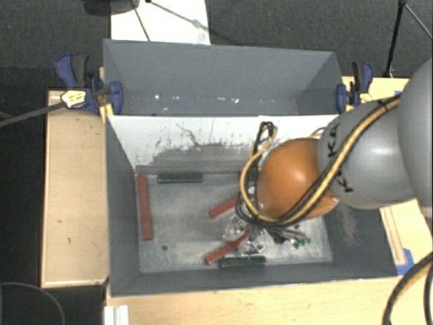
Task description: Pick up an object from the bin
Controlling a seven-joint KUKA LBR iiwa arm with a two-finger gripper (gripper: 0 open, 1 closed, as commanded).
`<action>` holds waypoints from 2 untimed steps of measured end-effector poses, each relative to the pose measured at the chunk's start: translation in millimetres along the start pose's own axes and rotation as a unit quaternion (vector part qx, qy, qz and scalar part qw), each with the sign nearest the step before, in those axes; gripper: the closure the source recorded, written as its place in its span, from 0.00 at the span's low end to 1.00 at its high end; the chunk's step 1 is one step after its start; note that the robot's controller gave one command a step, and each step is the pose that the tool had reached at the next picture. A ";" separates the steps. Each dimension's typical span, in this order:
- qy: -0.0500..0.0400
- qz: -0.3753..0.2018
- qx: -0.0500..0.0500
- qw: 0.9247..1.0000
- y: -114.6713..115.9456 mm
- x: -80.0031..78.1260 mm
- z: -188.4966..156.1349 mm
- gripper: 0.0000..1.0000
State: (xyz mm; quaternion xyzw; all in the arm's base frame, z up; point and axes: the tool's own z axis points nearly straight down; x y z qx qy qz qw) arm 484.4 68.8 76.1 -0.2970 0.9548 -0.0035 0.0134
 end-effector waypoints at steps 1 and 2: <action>0.000 0.000 0.000 1.000 0.0 0.0 0.0 1.00; 0.009 -0.023 -0.007 1.000 19.6 -28.3 -153.8 1.00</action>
Offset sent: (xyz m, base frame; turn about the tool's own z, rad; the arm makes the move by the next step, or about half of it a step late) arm 0.0068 0.0315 0.1532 -0.0514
